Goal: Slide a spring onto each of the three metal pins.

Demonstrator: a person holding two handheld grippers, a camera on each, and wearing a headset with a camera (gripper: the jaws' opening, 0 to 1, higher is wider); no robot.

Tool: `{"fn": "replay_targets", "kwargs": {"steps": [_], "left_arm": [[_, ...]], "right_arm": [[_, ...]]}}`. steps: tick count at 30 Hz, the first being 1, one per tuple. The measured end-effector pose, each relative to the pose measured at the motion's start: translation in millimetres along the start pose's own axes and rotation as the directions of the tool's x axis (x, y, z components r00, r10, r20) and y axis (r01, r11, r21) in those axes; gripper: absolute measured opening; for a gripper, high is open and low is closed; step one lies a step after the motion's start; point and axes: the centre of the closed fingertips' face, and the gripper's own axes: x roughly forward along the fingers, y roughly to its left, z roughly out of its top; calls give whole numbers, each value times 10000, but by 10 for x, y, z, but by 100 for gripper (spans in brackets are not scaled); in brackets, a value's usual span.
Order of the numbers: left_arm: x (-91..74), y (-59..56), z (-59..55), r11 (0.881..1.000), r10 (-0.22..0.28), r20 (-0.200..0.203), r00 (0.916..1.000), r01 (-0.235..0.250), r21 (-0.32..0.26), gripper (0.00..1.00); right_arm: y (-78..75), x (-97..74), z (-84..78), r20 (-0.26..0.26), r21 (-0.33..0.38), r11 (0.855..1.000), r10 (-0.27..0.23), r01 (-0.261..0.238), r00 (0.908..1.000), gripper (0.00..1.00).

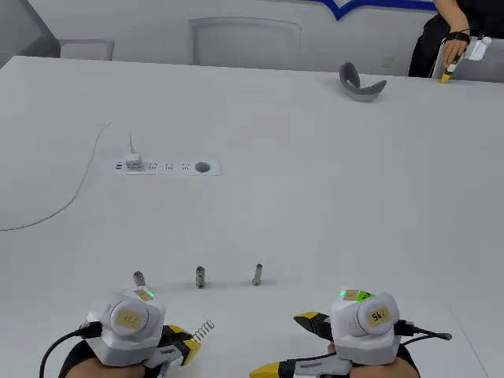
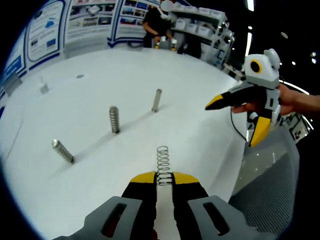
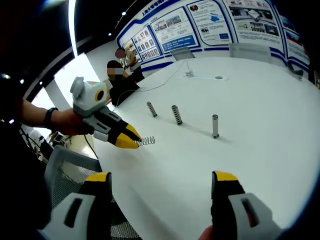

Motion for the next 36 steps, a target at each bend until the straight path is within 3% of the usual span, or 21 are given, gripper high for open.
{"fn": "replay_targets", "kwargs": {"steps": [9, 19, 31, 36], "left_arm": [[-182, -75, 20, 9998, -43, 197, 9998, 39, 211, 11], [-258, -146, 160, 9989, -177, 519, 9985, 154, 431, 11], [-242, -228, 251, 9976, -414, 645, 9971, 376, 586, 11], [-229, -283, 268, 9964, -507, 646, 9966, 461, 712, 11]], "right_arm": [[51, 47, 39, 26, 10, 9997, 245, -245, 9997, 82], [177, 148, 146, 180, 225, 9975, 672, -676, 9976, 77], [274, 282, 371, 737, 798, 9880, 1262, -1320, 9893, 62], [350, 359, 377, 760, 992, 9813, 1576, -1647, 9846, 54]]}}
